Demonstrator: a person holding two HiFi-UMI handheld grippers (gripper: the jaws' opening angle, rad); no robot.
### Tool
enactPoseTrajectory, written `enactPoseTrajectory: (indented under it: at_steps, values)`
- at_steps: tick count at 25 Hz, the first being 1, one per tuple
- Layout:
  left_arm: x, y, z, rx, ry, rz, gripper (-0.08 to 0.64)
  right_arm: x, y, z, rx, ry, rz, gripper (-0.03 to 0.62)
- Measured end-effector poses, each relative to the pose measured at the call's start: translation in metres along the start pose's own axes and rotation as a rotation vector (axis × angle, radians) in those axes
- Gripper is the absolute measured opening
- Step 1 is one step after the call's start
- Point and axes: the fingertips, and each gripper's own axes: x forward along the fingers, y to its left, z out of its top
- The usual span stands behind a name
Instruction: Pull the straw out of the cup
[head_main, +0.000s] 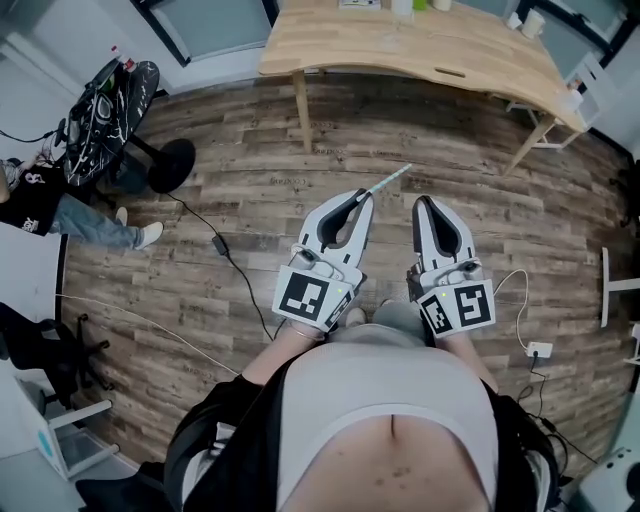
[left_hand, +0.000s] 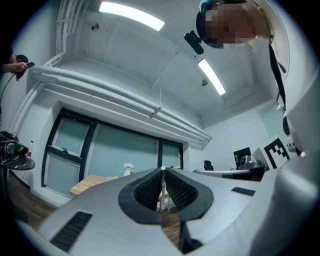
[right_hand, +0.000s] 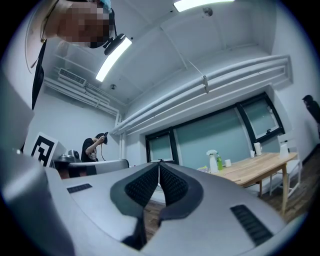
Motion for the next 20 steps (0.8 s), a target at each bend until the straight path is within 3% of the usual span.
enactPoseTrajectory:
  at_steps: [20]
  values:
    - [0.002, -0.049, 0.003, -0.011, -0.003, 0.041, 0.028, -0.041, -0.026, 0.009, 0.006, 0.038, 0.025, 0.031]
